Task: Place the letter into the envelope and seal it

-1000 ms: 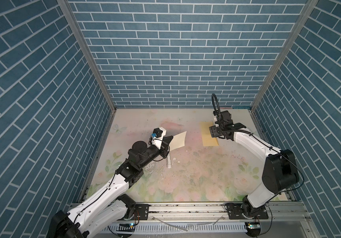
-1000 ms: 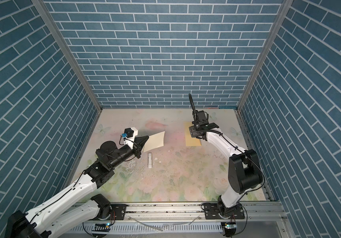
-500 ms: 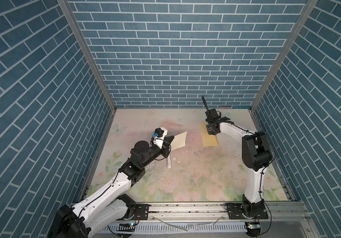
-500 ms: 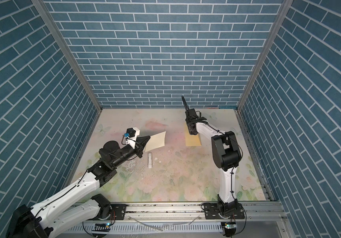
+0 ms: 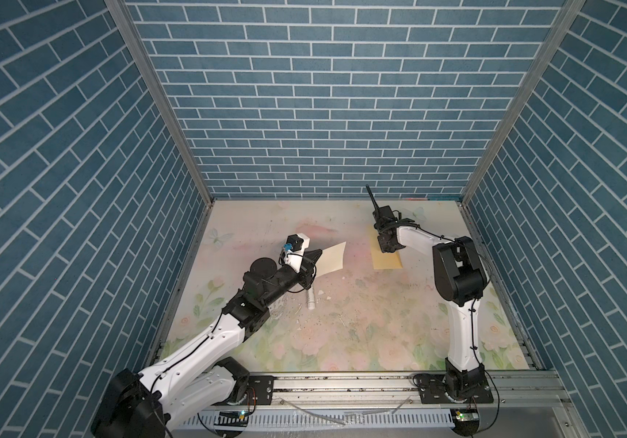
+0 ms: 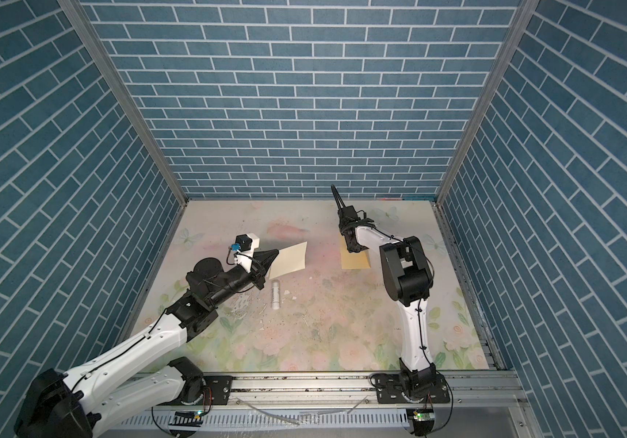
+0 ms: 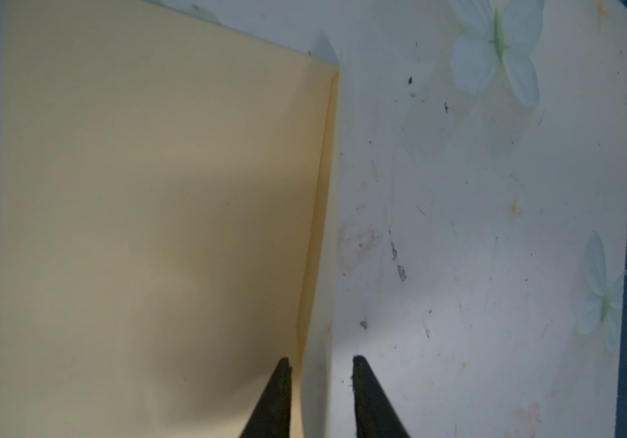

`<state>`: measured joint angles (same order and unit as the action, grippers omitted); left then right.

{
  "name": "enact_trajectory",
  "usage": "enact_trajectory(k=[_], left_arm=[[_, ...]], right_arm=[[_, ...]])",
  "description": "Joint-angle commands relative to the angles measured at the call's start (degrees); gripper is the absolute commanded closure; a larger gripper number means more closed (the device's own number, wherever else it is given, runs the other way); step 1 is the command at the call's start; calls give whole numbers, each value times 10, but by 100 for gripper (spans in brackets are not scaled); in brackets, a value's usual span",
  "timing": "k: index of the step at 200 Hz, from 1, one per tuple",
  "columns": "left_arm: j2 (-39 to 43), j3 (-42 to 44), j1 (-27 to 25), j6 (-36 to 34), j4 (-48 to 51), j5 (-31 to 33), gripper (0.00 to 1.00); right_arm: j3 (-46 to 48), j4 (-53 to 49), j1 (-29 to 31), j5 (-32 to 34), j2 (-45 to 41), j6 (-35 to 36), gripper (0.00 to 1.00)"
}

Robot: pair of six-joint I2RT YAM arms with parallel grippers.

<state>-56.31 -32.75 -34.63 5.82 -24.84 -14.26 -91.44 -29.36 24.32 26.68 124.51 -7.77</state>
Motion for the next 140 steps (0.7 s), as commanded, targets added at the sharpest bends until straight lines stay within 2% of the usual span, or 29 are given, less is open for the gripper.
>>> enact_trajectory(k=[1, 55, 69, 98, 140], left_arm=[[-3, 8, 2, 5, -18, -5, 100], [-3, 10, 1, 7, -19, -6, 100], [-3, 10, 2, 8, -20, -6, 100], [0, 11, 2, 13, -22, -4, 100], [2, 11, 2, 18, -24, 0, 100]], right_arm=[[-28, -12, 0, 21, 7, -18, 78], [-30, -15, 1, 12, 25, -30, 100], [-29, -15, 1, -4, 20, -36, 100], [-9, 1, 1, -80, -26, -50, 100], [75, 68, 1, -253, -132, -76, 100]])
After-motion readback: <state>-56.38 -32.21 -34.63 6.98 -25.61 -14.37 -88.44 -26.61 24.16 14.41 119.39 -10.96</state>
